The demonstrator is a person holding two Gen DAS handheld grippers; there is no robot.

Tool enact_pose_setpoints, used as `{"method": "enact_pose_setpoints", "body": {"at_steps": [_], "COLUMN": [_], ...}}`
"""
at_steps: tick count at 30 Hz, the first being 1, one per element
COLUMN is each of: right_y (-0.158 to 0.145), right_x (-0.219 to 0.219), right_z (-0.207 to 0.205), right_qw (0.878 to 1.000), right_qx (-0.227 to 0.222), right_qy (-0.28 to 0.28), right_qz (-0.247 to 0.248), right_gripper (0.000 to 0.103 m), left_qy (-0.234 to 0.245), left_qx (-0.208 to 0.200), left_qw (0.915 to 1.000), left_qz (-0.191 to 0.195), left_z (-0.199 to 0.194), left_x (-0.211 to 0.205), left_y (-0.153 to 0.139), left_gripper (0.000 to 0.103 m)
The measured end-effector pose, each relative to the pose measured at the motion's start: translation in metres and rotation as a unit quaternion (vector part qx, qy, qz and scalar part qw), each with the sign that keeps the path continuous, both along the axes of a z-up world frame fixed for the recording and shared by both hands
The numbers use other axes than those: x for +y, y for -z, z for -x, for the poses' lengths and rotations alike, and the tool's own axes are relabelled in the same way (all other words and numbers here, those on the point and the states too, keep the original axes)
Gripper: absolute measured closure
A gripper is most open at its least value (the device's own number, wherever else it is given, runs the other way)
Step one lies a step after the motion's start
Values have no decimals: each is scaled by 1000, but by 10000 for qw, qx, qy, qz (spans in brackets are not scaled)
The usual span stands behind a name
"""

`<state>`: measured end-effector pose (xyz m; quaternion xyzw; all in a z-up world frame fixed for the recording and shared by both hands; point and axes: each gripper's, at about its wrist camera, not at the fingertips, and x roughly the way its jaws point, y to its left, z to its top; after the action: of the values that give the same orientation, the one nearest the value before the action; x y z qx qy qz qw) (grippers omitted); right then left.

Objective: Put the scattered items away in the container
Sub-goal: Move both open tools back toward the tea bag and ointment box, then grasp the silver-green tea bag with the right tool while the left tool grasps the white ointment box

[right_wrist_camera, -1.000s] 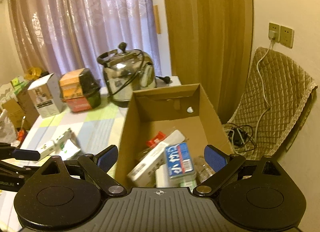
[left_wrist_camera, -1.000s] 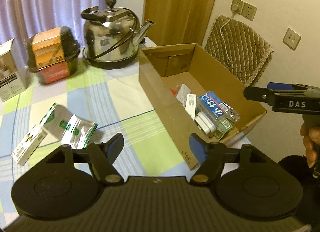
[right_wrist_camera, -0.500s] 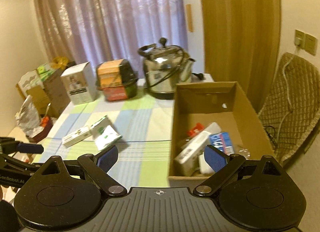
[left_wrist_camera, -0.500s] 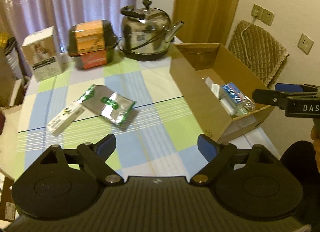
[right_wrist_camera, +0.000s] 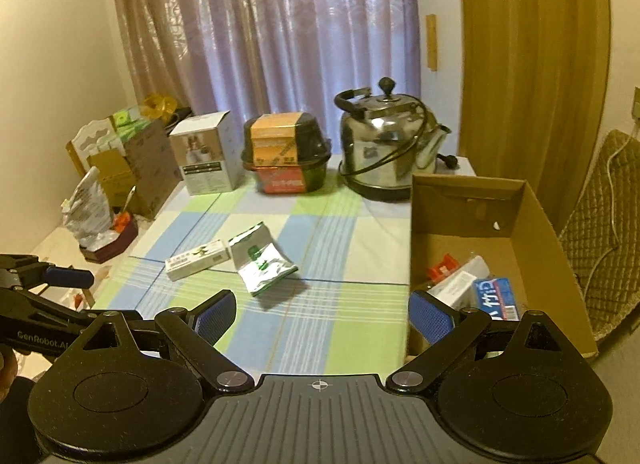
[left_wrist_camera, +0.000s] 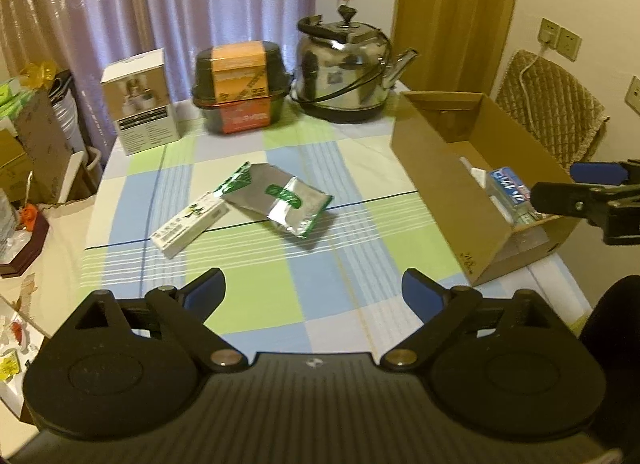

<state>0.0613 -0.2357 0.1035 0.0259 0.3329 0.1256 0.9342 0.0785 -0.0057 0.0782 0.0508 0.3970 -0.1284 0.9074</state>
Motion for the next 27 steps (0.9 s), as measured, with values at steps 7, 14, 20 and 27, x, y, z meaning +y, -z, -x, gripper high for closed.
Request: {"method": "enact_pose_setpoints", "body": {"at_steps": [7,14,20,27], "right_y": [6,14,34,79], "right_x": [24,56,83,111], "right_z": [-19,-50,-93,-160], "right_qw": [9992,9945,9860,9778], "right_qx": [90,179,398,890], "right_qy": [-367,-938,-1395,-1649], "right_qz": [128,442,817,941], "right_gripper": [5,5,5,5], "left_qy": [-206,-248,-103,-106], "left_qx": [25,81,46,142], "left_qw": [9997,9993,9986,9974], "left_qz": [-118,-274,-518,-699], "left_z": [-12,-32,-59,-97], "left_x": [28,49,65,88], "left_y": [8,23,38,63], "left_gripper": [9,9,9,8]}}
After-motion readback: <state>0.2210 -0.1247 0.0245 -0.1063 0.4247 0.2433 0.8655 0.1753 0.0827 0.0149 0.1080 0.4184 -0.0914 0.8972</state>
